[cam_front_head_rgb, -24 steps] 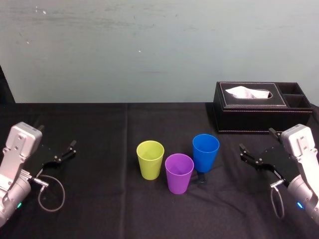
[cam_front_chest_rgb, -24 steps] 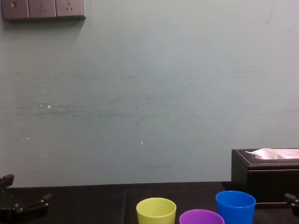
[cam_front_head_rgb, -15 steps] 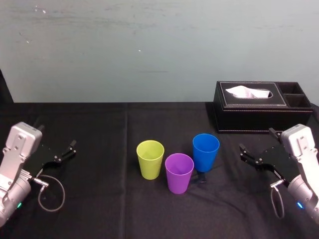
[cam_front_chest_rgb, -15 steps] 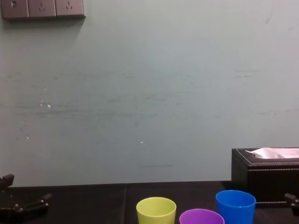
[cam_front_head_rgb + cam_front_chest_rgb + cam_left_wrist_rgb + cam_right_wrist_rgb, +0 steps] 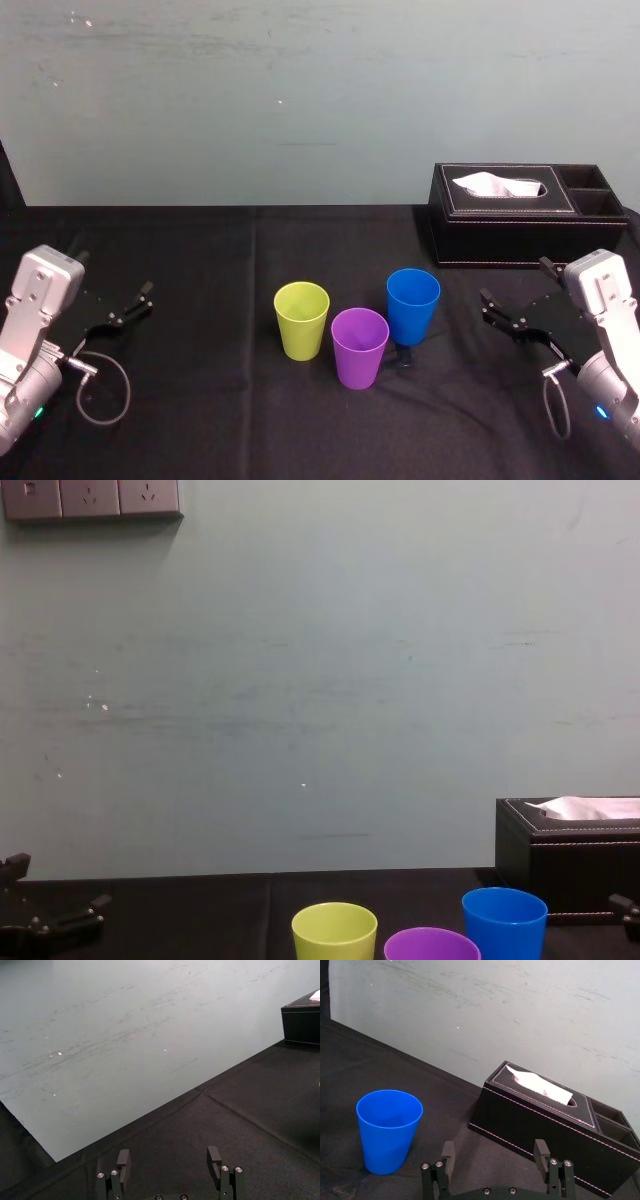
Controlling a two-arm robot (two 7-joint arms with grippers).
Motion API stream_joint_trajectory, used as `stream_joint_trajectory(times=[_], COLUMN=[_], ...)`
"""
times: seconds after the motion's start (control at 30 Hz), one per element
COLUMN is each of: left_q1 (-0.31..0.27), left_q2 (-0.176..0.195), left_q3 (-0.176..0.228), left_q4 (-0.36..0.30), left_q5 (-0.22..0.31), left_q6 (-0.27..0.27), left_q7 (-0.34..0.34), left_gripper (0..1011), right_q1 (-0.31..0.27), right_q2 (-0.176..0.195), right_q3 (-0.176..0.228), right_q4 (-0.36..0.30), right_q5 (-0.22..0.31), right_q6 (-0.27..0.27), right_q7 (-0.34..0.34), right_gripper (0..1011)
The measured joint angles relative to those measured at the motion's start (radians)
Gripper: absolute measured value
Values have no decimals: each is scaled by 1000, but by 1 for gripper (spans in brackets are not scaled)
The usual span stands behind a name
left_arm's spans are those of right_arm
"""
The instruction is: Stack the three plastic cups sequentially using one hand.
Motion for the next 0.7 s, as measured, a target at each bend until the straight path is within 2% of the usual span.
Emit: stream_joint_trajectory(times=[0.7], left_q1=[0], left_q2=[0], left_q3=[0], left_q4=[0], left_q5=[0], left_q6=[0], left_q7=[0], left_gripper=[1000], right_q1=[0], right_q2=[0], right_q3=[0], right_q4=[0], right_q5=[0], right_q6=[0], right_q7=[0], right_gripper=[1004])
